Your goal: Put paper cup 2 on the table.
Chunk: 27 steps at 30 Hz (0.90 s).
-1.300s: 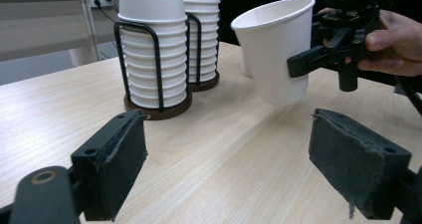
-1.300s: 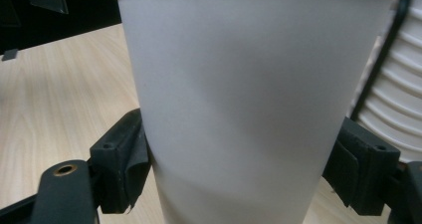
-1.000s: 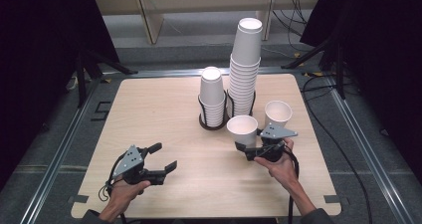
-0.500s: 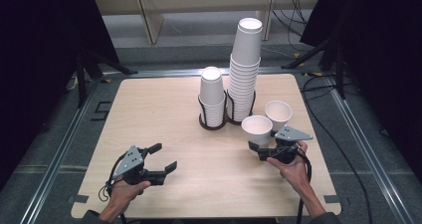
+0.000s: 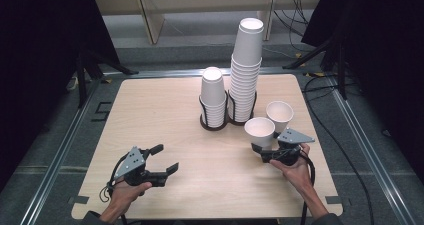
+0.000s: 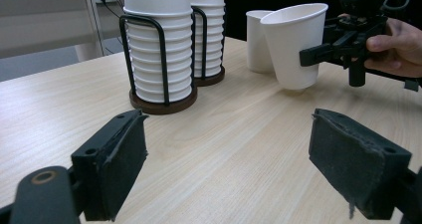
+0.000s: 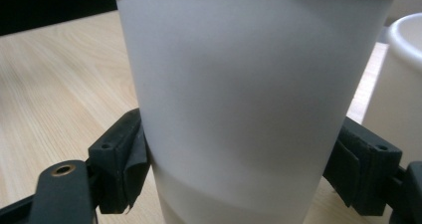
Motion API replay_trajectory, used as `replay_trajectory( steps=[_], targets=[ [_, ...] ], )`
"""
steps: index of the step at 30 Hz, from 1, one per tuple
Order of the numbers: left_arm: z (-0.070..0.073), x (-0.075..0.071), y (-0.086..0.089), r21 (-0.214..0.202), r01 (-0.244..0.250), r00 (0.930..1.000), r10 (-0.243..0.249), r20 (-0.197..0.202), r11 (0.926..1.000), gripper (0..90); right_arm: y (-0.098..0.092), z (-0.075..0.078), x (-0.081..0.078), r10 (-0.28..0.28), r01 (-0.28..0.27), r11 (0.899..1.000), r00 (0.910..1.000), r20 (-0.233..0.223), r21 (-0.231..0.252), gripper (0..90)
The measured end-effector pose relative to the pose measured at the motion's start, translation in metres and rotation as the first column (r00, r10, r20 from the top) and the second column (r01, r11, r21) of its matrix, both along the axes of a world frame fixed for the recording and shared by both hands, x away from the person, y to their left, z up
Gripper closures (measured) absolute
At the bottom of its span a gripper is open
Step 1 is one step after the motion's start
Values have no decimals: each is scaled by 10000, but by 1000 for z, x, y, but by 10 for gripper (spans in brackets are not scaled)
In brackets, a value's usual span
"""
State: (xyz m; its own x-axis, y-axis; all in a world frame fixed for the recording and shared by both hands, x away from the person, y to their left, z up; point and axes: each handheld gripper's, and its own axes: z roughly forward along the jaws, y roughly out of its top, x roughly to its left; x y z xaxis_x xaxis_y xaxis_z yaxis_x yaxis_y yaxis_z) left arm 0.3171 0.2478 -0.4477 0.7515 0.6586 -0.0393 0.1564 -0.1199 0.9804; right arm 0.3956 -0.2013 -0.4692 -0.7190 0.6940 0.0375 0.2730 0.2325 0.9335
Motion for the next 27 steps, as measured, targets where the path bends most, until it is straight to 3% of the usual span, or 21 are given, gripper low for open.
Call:
replay_trajectory(
  steps=[1,2,3,4,6,7,9,13,16,19,21,27],
  targets=[
    [0,0,0,5,-2,10000,2,-10,10000,147,2,-2,1,-6,6,10000,10000,26,19,206],
    [0,0,0,-18,28,10000,-28,18,10000,147,4,-3,0,-73,72,10000,9997,-224,-45,206],
    [0,-1,1,49,1,10000,-1,-4,10000,147,5,-5,4,67,-67,9999,10000,42,-127,206],
    [1,-2,2,255,-86,9999,89,-115,9996,147,7,-6,3,-7,4,9999,9999,-156,-156,206],
    [0,0,1,33,2,10000,-2,-1,10000,147,7,-7,7,-47,55,9991,9998,193,-416,206],
    [0,0,0,13,10,10000,-10,4,10000,147,9,-9,9,139,-139,9998,9999,27,-159,205],
    [1,-1,1,276,-81,9999,85,-149,9996,147,9,-11,10,8,-5,9989,10000,80,-474,204],
    [1,-1,1,282,-70,9999,74,-115,9996,147,8,-13,11,-43,38,9983,10000,-86,-584,201],
    [1,-2,1,288,-67,9999,70,-110,9996,146,7,-13,12,-35,38,9981,10000,49,-610,197],
    [0,0,0,62,55,10000,-55,6,10000,147,9,-12,9,35,-55,9985,9992,-390,-536,193],
    [0,0,0,102,74,10000,-75,4,9999,147,8,-12,10,-86,79,9967,9999,-77,-805,191],
    [0,-2,1,295,38,9999,-33,-153,9996,147,6,-14,11,-87,69,9957,9998,-196,-925,188]
  ],
)
